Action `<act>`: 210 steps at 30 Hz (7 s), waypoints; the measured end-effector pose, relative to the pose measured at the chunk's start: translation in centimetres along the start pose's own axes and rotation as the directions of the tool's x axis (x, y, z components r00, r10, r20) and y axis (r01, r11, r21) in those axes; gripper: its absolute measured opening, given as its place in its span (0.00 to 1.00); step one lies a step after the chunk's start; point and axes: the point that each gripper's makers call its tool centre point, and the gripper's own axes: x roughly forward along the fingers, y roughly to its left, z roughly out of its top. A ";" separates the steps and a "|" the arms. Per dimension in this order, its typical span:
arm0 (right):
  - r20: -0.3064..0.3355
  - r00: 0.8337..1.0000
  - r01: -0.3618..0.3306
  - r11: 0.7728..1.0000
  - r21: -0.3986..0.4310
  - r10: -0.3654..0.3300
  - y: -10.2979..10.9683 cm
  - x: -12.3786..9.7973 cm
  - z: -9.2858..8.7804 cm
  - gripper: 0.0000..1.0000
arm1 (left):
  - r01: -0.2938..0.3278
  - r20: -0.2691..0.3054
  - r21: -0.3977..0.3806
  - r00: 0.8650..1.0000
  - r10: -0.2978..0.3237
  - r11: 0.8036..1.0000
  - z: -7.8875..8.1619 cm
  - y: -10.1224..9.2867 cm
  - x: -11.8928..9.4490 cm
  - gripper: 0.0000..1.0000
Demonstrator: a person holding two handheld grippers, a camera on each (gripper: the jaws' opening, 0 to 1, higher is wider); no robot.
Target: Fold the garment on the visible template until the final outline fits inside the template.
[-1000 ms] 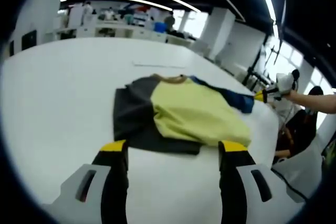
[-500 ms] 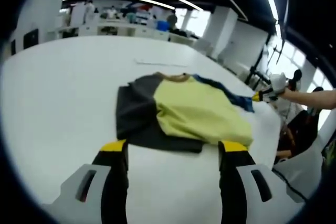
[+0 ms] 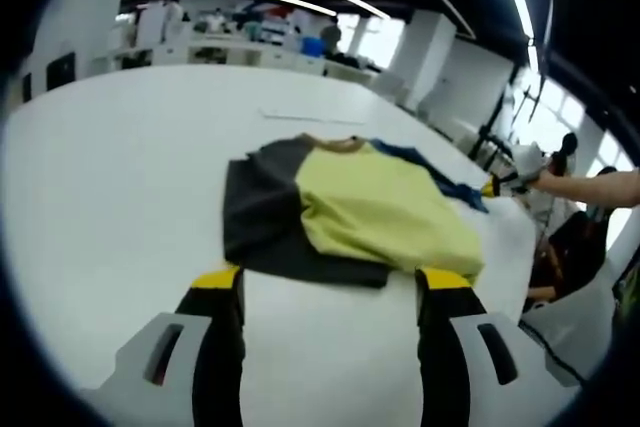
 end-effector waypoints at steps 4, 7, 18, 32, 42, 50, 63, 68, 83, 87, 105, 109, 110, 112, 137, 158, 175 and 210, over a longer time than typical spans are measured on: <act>-0.003 1.000 -0.002 1.000 0.005 0.002 -0.1 0.2 0.0 0.00 | 0.003 0.003 -0.001 1.000 -0.003 1.000 0.1 -0.1 0.1 0.66; -0.004 1.000 -0.002 1.000 0.005 0.002 -0.2 0.2 -0.1 0.00 | 0.005 0.004 0.000 1.000 -0.005 1.000 0.2 -0.3 0.1 0.66; 0.038 0.999 -0.009 0.998 0.068 0.007 -0.3 -0.3 -0.2 0.06 | 0.005 0.007 -0.004 1.000 -0.005 1.000 0.2 -0.3 0.1 0.66; 0.155 0.988 -0.057 0.970 0.238 0.019 1.0 -2.3 -0.8 0.36 | 0.011 0.015 -0.011 1.000 -0.011 1.000 0.0 -0.3 0.2 0.66; 0.149 0.988 -0.068 0.968 0.244 0.031 3.1 -2.4 -1.2 0.28 | 0.018 0.016 -0.019 1.000 -0.018 1.000 -0.5 -0.6 0.2 0.66; 0.129 0.990 -0.085 0.964 0.250 0.054 4.3 -1.8 -1.3 0.17 | 0.012 0.019 -0.033 1.000 -0.011 0.999 -0.9 -0.3 -0.2 0.66; 0.120 0.991 -0.096 0.957 0.272 0.065 4.7 -1.6 -1.3 0.10 | 0.009 0.024 -0.057 1.000 -0.007 0.998 -1.4 -0.3 -0.2 0.66; 0.130 0.989 -0.109 0.950 0.291 0.073 5.1 -1.6 -1.2 0.05 | 0.012 0.026 -0.062 1.000 -0.010 0.998 -1.5 -0.5 -0.2 0.66; 0.141 0.988 -0.098 0.946 0.310 0.056 5.0 -1.9 -1.6 0.17 | 0.012 0.034 -0.067 0.999 -0.010 0.998 -1.4 -0.3 -0.2 0.65; 0.136 0.988 -0.109 0.938 0.329 0.067 5.2 -1.9 -1.6 0.15 | 0.012 0.032 -0.068 0.999 -0.010 0.998 -1.5 -0.4 -0.3 0.65; 0.115 0.988 -0.133 0.934 0.331 0.100 5.4 -1.9 -1.5 0.00 | 0.007 0.031 -0.074 1.000 -0.005 0.997 -1.5 -0.3 -0.4 0.65; 0.082 0.986 -0.161 0.956 0.243 0.145 5.7 -2.8 -1.9 0.00 | 0.007 0.033 -0.074 0.999 -0.005 0.997 -1.4 -0.2 -0.4 0.65; 0.076 0.985 -0.169 0.958 0.230 0.155 5.7 -3.0 -2.1 0.00 | 0.007 0.033 -0.075 0.999 -0.004 0.997 -1.4 -0.2 -0.4 0.65; 0.064 0.981 -0.192 0.959 0.208 0.182 5.8 -3.6 -2.4 0.00 | 0.007 0.032 -0.075 0.999 -0.005 0.997 -1.4 -0.2 -0.4 0.65; -0.156 0.967 -0.204 0.979 -0.015 0.199 -3.8 -7.5 -5.4 0.00 | -0.009 0.014 -0.084 1.000 0.010 0.996 -1.9 -0.2 -0.2 0.64; -0.312 0.935 -0.201 0.976 -0.081 0.167 -8.7 -3.2 -5.9 0.00 | -0.058 -0.013 -0.110 0.998 0.057 0.992 -2.4 0.6 0.1 0.65; -0.337 0.936 -0.163 0.974 -0.158 0.102 -13.3 0.3 -5.6 0.00 | -0.087 -0.043 -0.122 0.996 0.083 0.989 -2.6 0.8 0.6 0.65; -0.130 0.975 -0.178 0.984 0.026 0.179 -13.1 -0.8 -4.0 0.67 | -0.078 -0.032 -0.132 0.997 0.074 0.988 -2.5 0.2 0.6 0.65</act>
